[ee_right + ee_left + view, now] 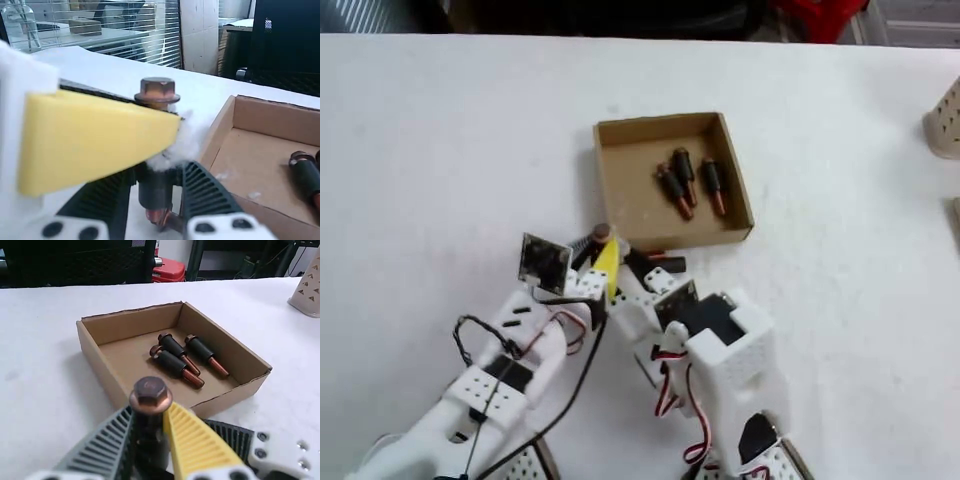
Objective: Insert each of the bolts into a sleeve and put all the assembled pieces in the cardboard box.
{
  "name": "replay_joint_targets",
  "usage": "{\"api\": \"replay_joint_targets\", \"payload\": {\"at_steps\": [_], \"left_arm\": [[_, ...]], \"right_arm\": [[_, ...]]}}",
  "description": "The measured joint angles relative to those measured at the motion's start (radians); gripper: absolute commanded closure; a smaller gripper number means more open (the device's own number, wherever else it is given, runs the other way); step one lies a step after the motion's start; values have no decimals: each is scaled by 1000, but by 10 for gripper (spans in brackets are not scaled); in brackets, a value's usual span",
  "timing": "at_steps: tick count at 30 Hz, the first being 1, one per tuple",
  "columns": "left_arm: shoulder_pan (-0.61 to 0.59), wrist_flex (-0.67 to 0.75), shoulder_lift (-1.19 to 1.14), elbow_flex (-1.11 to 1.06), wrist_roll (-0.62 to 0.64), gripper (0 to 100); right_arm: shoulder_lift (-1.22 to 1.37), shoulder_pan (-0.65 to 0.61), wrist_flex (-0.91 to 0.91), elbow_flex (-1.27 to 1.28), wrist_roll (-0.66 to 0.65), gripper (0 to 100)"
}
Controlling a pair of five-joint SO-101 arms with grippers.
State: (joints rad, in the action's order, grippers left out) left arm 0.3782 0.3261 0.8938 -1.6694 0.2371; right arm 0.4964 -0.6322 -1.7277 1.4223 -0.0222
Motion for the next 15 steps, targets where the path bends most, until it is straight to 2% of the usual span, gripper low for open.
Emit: {"api": "replay_joint_targets", "payload": {"at_steps": [4,9,11,15], "left_arm": [[0,0,0,0,0,958],[0,-2,0,0,0,746],[0,-6,0,0,2,692],[-3,-48,0,0,5,707]], "right_arm": [[0,0,0,0,0,983],[0,0,0,0,0,983],[0,2,0,0,0,983],[0,2,0,0,0,983]]}}
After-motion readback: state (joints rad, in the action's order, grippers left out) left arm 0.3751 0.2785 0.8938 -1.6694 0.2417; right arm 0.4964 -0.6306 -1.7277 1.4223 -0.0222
